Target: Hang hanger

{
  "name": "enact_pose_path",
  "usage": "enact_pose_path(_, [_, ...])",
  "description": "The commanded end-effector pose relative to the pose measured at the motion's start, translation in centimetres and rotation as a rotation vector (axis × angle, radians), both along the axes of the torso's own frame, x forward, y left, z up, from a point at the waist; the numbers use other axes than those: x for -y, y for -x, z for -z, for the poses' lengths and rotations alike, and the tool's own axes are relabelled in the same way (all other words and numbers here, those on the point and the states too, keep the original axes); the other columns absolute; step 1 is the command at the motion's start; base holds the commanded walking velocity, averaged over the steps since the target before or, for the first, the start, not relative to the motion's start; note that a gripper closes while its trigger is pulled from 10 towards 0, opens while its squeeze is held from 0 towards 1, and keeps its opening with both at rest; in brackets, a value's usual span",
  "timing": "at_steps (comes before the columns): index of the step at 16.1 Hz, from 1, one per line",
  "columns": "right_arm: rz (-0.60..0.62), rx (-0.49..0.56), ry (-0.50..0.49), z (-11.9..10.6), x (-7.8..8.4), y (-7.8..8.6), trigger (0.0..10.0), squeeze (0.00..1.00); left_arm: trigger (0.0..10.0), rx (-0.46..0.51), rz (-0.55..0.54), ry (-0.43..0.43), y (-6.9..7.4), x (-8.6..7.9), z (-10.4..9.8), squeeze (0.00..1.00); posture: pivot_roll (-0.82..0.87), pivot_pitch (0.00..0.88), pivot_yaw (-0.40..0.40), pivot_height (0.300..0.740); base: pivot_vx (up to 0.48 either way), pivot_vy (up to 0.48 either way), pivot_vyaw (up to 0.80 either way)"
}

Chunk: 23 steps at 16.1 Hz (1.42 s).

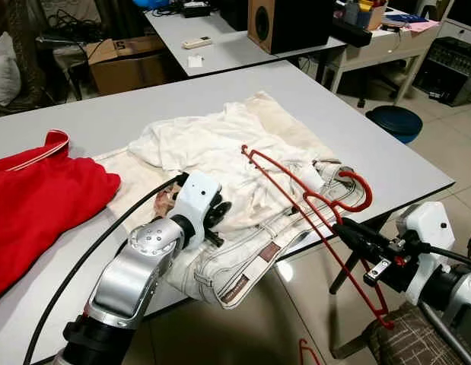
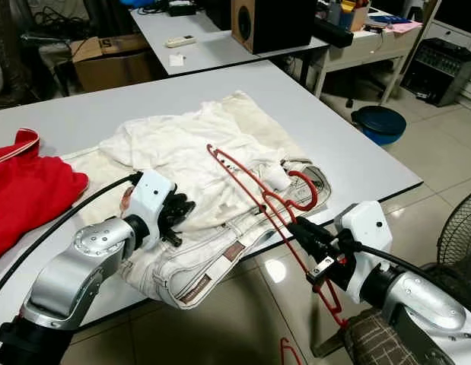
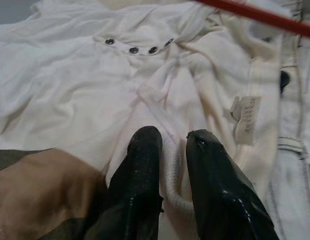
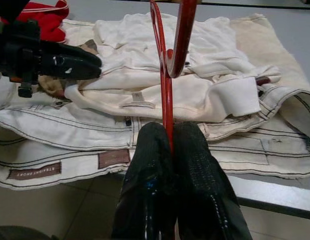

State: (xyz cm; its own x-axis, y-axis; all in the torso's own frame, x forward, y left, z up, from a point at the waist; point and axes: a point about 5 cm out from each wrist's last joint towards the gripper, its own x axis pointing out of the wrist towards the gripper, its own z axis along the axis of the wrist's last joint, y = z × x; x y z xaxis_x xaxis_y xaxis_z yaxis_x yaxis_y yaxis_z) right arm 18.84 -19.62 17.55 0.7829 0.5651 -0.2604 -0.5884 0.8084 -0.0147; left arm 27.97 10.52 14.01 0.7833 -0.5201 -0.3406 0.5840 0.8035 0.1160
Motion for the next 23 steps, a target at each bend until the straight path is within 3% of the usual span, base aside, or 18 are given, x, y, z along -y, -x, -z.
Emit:
enact_pose_path(1, [-0.023, 0.013, 0.003, -0.2, -0.2, 0.2, 10.0, 0.0, 0.0, 0.052, 0.016, 0.018, -0.2, -0.2, -0.9, 0.0, -0.04, 0.013, 0.042, 0.74, 0.0, 0.0, 0.0])
enact_pose_path(4, [-0.038, 0.003, 0.01, -0.1, -0.1, 0.5, 10.0, 0.0, 0.0, 0.182, -0.005, 0.082, -1.3, -0.5, -3.5, 0.0, -0.04, 0.008, 0.046, 0.74, 0.0, 0.0, 0.0])
enact_pose_path(5, [-0.041, -0.002, 0.014, -0.1, 0.0, 0.7, 10.0, 0.0, 0.0, 0.186, -0.003, 0.079, -1.5, -0.6, -3.7, 0.0, -0.04, 0.007, 0.049, 0.74, 0.0, 0.0, 0.0])
enact_pose_path(7, [-0.041, -0.005, 0.014, 0.0, 0.0, 0.9, 10.0, 0.0, 0.0, 0.111, 0.017, 0.061, -1.2, -0.6, -2.7, 0.0, -0.04, 0.007, 0.055, 0.74, 0.0, 0.0, 0.0])
enact_pose_path(8, [-0.041, -0.007, 0.011, 0.1, -0.1, 1.0, 10.0, 0.0, 1.4, 0.028, 0.044, 0.034, -0.7, -0.4, -1.3, 0.0, -0.04, 0.007, 0.057, 0.74, 0.0, 0.0, 0.0])
enact_pose_path(9, [-0.044, -0.01, 0.008, 0.2, -0.3, 1.1, 10.0, 0.0, 10.0, -0.022, 0.022, 0.085, -0.8, -0.2, -0.3, 1.0, -0.04, 0.006, 0.061, 0.74, 0.0, 0.0, 0.0])
enact_pose_path(12, [-0.055, -0.016, 0.006, 0.3, -0.4, 1.4, 10.0, 0.0, 10.0, -0.016, -0.045, 0.124, -1.7, -0.8, -0.2, 1.0, -0.04, 0.009, 0.067, 0.74, 0.0, 0.0, 0.0])
enact_pose_path(15, [-0.058, -0.021, 0.01, 0.4, -0.4, 1.5, 10.0, 0.0, 10.0, -0.052, -0.003, 0.112, -1.5, -0.9, 0.1, 1.0, -0.04, 0.013, 0.068, 0.74, 0.0, 0.0, 0.0])
enact_pose_path(19, [-0.059, -0.022, 0.009, 0.4, -0.5, 1.5, 10.0, 0.0, 10.0, -0.078, 0.038, 0.193, -1.4, 0.0, 0.3, 1.0, -0.04, 0.015, 0.069, 0.74, 0.0, 0.0, 0.0])
enact_pose_path(22, [-0.064, -0.026, 0.008, 0.4, -0.6, 1.5, 10.0, 0.0, 10.0, -0.059, 0.038, 0.137, -1.9, 0.2, 0.5, 1.0, -0.04, 0.02, 0.072, 0.74, 0.0, 0.0, 0.0])
enact_pose_path(23, [-0.064, -0.028, 0.01, 0.4, -0.6, 1.6, 10.0, 0.0, 10.0, -0.049, 0.029, 0.066, -2.1, -0.1, 1.0, 0.49, -0.05, 0.021, 0.073, 0.74, 0.0, 0.0, 0.0])
